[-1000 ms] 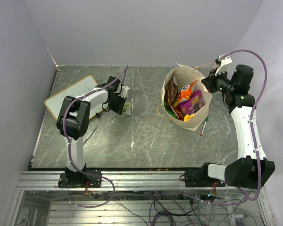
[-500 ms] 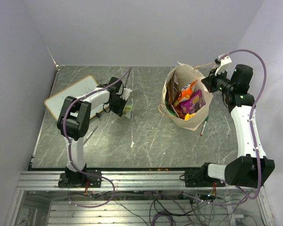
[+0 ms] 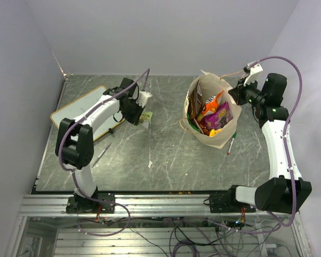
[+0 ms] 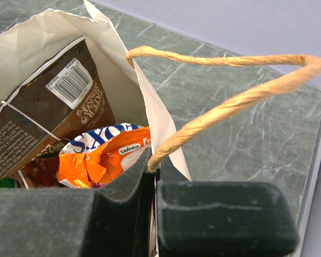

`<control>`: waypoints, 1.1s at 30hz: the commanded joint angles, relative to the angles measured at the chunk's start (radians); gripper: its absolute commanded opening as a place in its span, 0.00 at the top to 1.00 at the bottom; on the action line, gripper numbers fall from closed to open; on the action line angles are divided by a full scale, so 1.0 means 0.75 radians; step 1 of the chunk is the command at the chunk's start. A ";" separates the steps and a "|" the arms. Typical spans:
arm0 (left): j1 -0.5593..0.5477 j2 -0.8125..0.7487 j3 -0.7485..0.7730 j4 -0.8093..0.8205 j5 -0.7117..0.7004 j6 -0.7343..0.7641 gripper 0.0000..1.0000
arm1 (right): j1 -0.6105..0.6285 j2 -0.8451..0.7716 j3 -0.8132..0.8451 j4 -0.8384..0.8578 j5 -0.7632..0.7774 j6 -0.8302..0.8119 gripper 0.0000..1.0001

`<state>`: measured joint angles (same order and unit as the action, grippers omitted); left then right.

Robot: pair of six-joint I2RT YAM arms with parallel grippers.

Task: Place the snacks into the paper bag
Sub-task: Pick up the snack from the center of the board, then place the snack in the paper bag.

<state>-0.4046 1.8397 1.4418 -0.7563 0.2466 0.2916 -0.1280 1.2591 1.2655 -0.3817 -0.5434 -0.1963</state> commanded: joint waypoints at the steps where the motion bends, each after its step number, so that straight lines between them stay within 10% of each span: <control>1: -0.008 -0.125 0.128 -0.076 0.067 0.039 0.93 | -0.005 -0.005 -0.006 -0.006 -0.031 -0.004 1.00; 14: -0.173 -0.268 0.579 -0.101 0.026 -0.046 0.93 | -0.005 -0.027 -0.002 -0.010 -0.046 0.002 1.00; 33: -0.779 0.089 1.105 -0.036 -0.300 -0.023 0.93 | -0.009 -0.051 -0.025 0.011 -0.044 0.002 1.00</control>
<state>-0.9363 1.8576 2.2253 -0.8108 0.0799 0.2592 -0.1284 1.2442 1.2598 -0.3866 -0.5545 -0.1955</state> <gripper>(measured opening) 0.192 0.013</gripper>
